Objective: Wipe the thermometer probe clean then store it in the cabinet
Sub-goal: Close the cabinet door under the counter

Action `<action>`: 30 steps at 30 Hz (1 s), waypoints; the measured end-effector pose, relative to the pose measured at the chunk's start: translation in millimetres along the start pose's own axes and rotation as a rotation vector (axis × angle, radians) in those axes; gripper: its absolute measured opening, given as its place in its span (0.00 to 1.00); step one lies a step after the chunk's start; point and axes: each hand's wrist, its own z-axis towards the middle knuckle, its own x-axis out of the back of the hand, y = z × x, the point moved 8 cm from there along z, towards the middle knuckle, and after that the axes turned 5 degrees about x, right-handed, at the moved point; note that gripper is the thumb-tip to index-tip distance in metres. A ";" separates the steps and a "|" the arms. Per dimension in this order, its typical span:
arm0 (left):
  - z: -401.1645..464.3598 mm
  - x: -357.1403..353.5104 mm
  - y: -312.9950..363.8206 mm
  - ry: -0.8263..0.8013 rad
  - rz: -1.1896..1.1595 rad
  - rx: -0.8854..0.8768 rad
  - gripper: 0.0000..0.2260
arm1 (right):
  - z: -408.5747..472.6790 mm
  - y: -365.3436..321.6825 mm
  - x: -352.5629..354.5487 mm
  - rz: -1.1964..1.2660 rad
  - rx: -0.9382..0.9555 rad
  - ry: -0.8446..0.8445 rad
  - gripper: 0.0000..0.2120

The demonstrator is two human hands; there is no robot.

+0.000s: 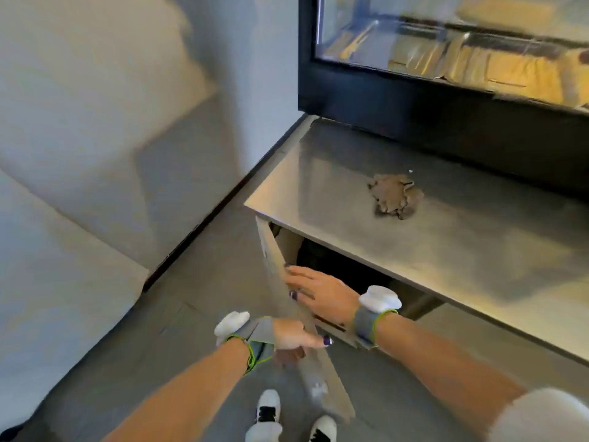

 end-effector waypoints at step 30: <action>42.8 37.3 127.0 0.233 0.490 -0.278 0.21 | -171.2 109.4 -1.3 0.288 -0.774 0.129 0.18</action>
